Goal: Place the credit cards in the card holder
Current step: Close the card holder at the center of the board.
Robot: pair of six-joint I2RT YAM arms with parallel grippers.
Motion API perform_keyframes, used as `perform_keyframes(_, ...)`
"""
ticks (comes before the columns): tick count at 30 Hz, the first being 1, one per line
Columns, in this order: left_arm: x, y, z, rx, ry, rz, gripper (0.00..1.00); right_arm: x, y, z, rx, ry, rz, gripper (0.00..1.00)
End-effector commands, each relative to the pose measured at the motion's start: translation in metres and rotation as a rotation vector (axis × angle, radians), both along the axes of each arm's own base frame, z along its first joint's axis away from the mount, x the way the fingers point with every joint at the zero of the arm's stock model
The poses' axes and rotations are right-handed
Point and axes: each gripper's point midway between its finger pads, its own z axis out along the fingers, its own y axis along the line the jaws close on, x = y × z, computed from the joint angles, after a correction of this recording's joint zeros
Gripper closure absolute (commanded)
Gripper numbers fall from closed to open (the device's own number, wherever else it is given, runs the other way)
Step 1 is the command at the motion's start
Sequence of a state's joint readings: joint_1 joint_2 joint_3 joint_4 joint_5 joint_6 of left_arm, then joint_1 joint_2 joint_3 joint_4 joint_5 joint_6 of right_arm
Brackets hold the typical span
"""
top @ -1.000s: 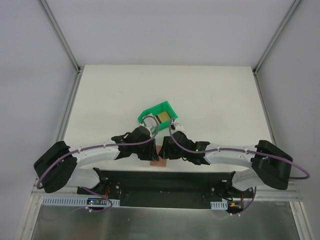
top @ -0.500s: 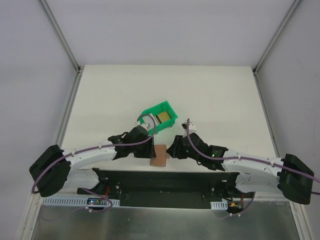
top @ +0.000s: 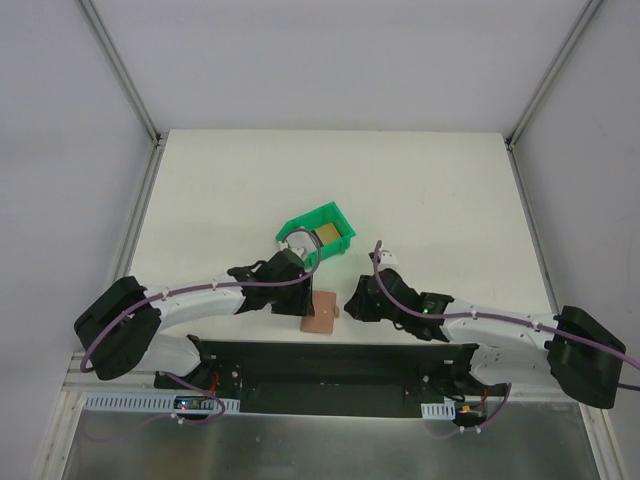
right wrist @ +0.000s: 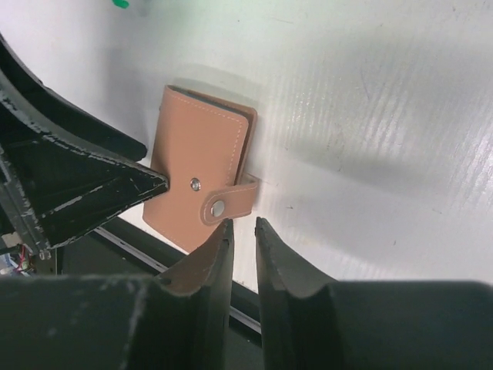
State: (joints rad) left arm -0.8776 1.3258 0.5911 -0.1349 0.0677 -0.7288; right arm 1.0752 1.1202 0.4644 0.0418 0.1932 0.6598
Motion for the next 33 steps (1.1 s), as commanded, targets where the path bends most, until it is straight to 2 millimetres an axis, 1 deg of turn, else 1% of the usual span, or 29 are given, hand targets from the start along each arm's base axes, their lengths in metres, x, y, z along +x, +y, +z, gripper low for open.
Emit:
perform_keyframes(1,0.000,0.008,-0.011,0.063,0.001,-0.015,0.50,0.006,0.011,0.005,0.023,0.000,0.034,0.80)
perform_keyframes(6,-0.001,0.009,-0.014,0.072,0.008,-0.008,0.55,0.007,0.024,0.004,0.042,0.024,0.071,0.81)
perform_keyframes(15,-0.003,0.008,-0.015,0.063,0.020,0.007,0.56,0.004,0.042,0.006,0.096,0.045,0.118,0.81)
perform_keyframes(25,-0.004,0.006,-0.016,0.044,0.029,0.008,0.58,0.008,0.049,0.001,0.070,0.048,0.134,0.80)
perform_keyframes(26,-0.004,0.006,-0.016,0.043,0.031,0.010,0.59,0.003,0.052,0.001,0.080,0.064,0.161,0.80)
perform_keyframes(33,-0.003,0.005,-0.014,0.035,0.027,0.019,0.60,0.006,0.048,0.003,0.076,0.047,0.149,0.79)
